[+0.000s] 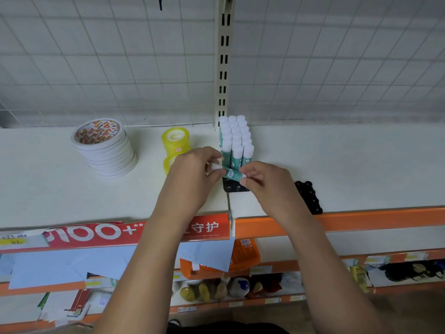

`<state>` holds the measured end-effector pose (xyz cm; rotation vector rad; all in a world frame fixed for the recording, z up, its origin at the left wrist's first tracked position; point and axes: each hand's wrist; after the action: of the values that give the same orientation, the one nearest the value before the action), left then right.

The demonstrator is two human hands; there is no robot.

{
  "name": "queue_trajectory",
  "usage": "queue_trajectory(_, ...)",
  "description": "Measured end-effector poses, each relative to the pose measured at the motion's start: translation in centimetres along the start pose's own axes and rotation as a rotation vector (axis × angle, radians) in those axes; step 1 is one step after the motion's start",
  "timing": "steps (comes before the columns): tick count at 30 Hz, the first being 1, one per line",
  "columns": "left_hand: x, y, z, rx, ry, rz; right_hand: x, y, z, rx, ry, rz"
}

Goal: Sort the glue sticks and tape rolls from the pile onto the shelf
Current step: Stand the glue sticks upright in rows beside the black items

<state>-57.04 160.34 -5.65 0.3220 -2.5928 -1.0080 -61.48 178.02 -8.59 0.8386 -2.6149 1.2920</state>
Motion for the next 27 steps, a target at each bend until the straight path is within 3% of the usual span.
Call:
queue_trajectory(6, 0.8, 0.6, 0.5, -0.047, 0.096, 0.006, 0.3, 0.3, 1.1, -0.207, -0.055, -0.06)
queue_trajectory(14, 2.1, 1.1, 2.6, -0.092, 0.13, 0.039, 0.4, 0.3, 1.4, -0.302, -0.098, -0.083)
queue_trajectory(27, 2.0, 1.4, 3.9, -0.178, 0.176, 0.057, 0.8, 0.6, 1.6, -0.269, -0.105, -0.071)
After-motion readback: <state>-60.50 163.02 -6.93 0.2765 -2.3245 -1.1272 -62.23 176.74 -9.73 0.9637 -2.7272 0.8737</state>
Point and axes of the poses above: each hand's wrist, its own x-axis towards the middle knuckle, its own z-axis out of the palm, y = z × x, and after that the axes turned 13 degrees about -z, right-handed
